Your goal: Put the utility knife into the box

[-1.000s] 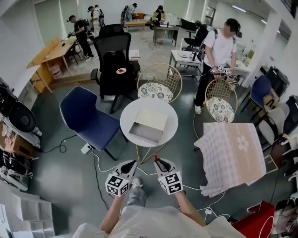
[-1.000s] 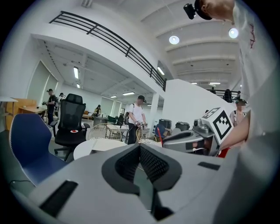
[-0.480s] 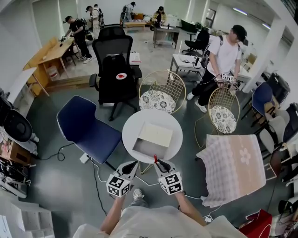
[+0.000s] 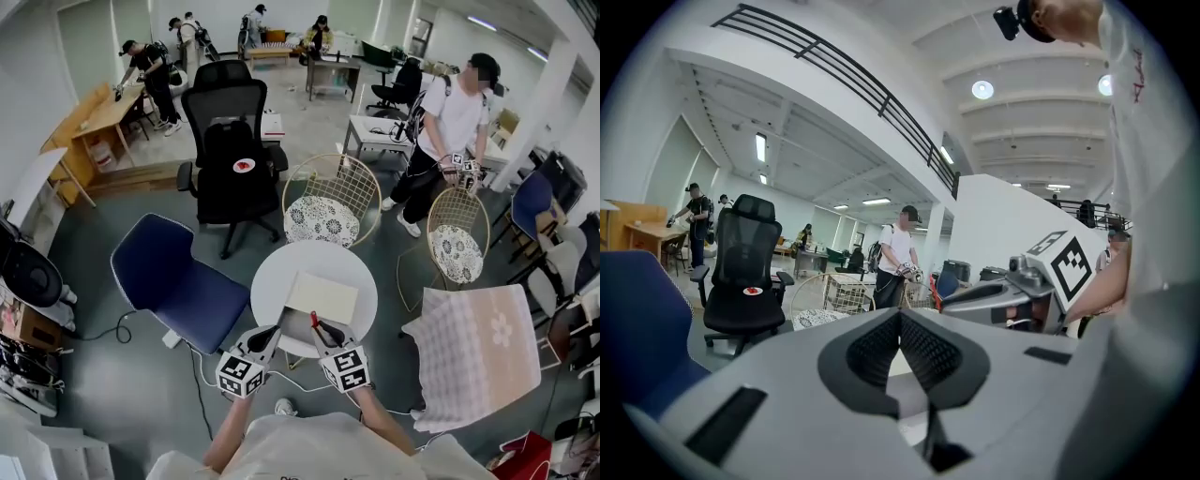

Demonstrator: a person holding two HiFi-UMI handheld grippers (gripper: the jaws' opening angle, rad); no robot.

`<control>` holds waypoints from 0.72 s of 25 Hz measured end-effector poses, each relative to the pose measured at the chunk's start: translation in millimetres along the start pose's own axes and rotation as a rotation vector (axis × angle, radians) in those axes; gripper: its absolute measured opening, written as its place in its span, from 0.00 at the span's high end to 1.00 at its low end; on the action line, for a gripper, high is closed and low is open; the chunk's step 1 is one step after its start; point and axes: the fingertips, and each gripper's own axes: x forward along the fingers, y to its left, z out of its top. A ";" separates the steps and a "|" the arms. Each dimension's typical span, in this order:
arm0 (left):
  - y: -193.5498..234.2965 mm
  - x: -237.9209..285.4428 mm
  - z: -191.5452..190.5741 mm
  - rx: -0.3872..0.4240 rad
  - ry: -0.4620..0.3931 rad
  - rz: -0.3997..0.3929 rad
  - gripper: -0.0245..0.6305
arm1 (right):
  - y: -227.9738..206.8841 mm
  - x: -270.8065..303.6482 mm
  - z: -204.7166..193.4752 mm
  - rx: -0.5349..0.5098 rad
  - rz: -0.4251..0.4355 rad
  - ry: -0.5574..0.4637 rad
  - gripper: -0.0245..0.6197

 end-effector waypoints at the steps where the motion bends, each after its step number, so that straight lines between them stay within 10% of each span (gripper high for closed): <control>1: 4.7 3.0 0.7 0.002 0.000 -0.002 0.95 | -2.2 4.8 0.9 0.002 -0.002 -0.001 0.84; 18: 19.0 34.6 -11.1 -0.012 0.055 0.036 0.95 | -31.9 28.1 -8.7 0.040 0.040 0.016 0.84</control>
